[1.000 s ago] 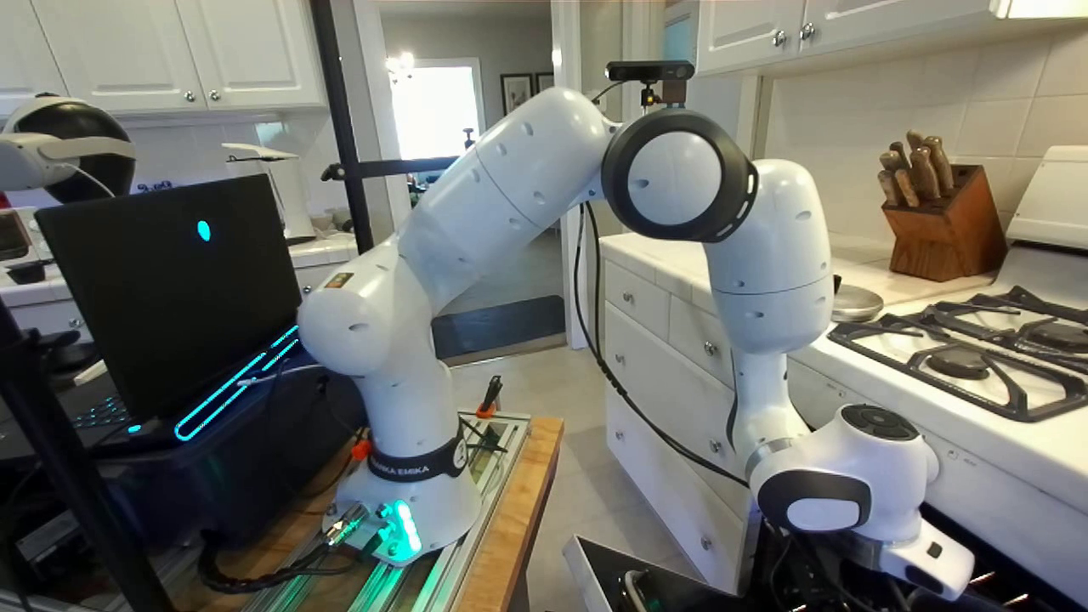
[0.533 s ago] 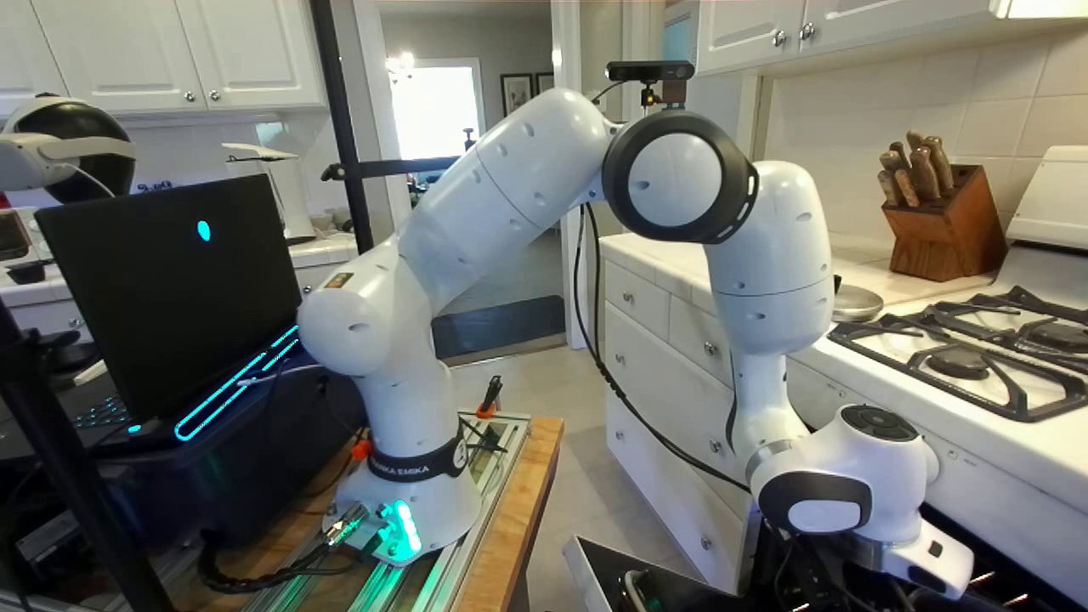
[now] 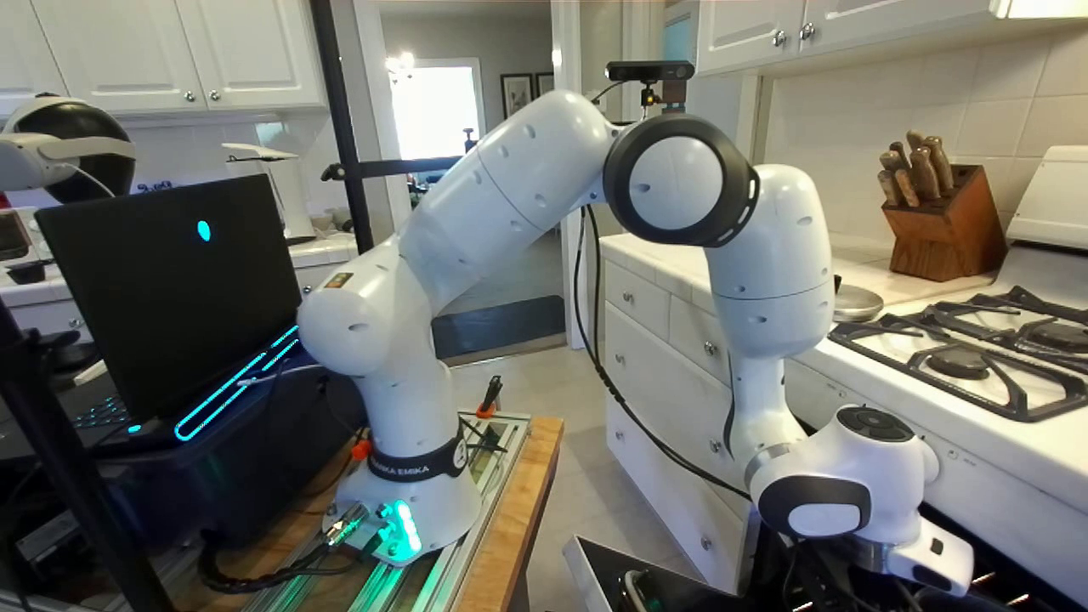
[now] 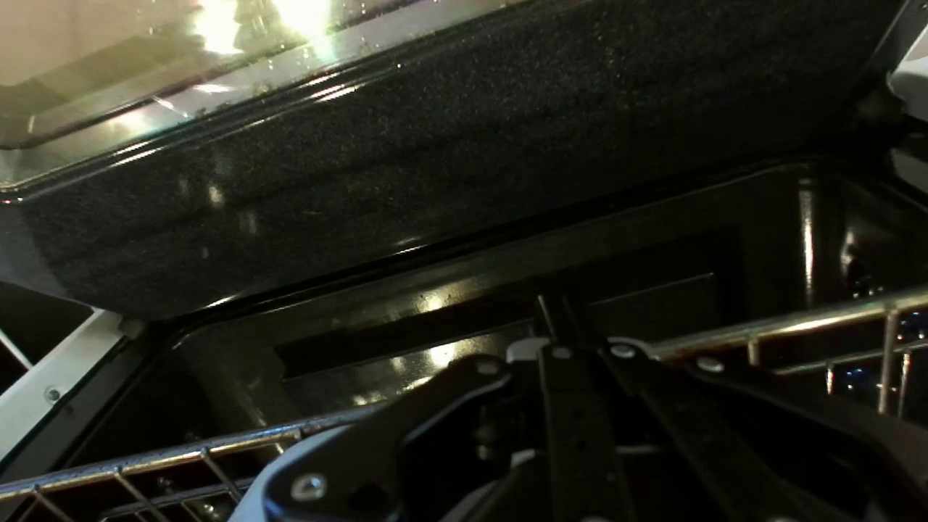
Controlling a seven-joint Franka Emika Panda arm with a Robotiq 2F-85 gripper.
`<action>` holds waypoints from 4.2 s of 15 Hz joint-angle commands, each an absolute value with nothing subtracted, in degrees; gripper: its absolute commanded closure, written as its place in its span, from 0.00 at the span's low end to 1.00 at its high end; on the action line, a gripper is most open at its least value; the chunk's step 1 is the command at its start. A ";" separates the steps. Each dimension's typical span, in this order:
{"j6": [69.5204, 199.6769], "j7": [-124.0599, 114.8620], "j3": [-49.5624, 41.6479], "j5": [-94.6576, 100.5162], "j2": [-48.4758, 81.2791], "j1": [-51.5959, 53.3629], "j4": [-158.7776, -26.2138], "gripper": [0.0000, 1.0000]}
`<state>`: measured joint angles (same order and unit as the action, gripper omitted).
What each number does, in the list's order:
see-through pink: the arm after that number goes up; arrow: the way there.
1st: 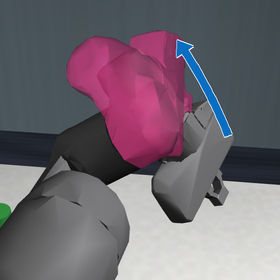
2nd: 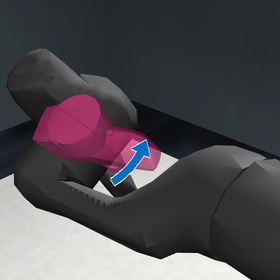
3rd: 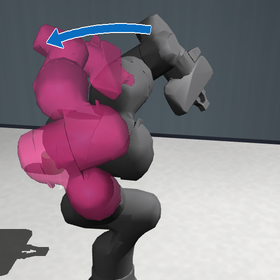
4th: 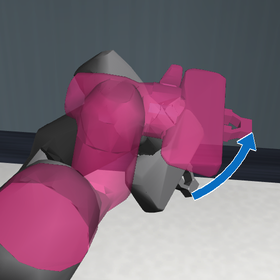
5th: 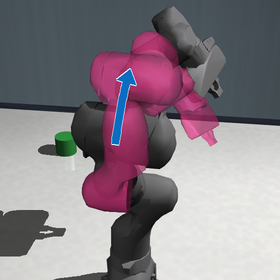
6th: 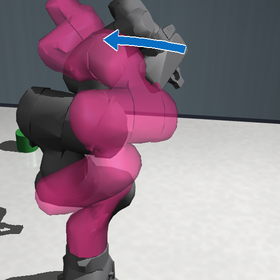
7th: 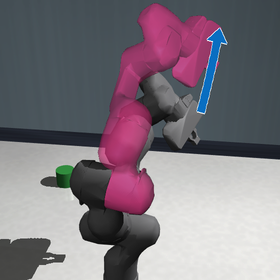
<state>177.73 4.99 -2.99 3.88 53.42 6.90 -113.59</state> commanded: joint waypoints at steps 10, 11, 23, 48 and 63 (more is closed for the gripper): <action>181.62 7.15 -3.11 5.99 54.95 6.23 -110.07 1.00; 181.56 7.13 -3.15 5.96 54.95 6.25 -109.95 1.00; 177.12 5.87 -4.39 5.31 54.22 7.70 -109.65 1.00; 178.20 7.47 -3.26 7.61 57.87 7.71 -106.14 1.00; 182.22 7.60 -3.64 7.40 60.41 7.28 -102.75 1.00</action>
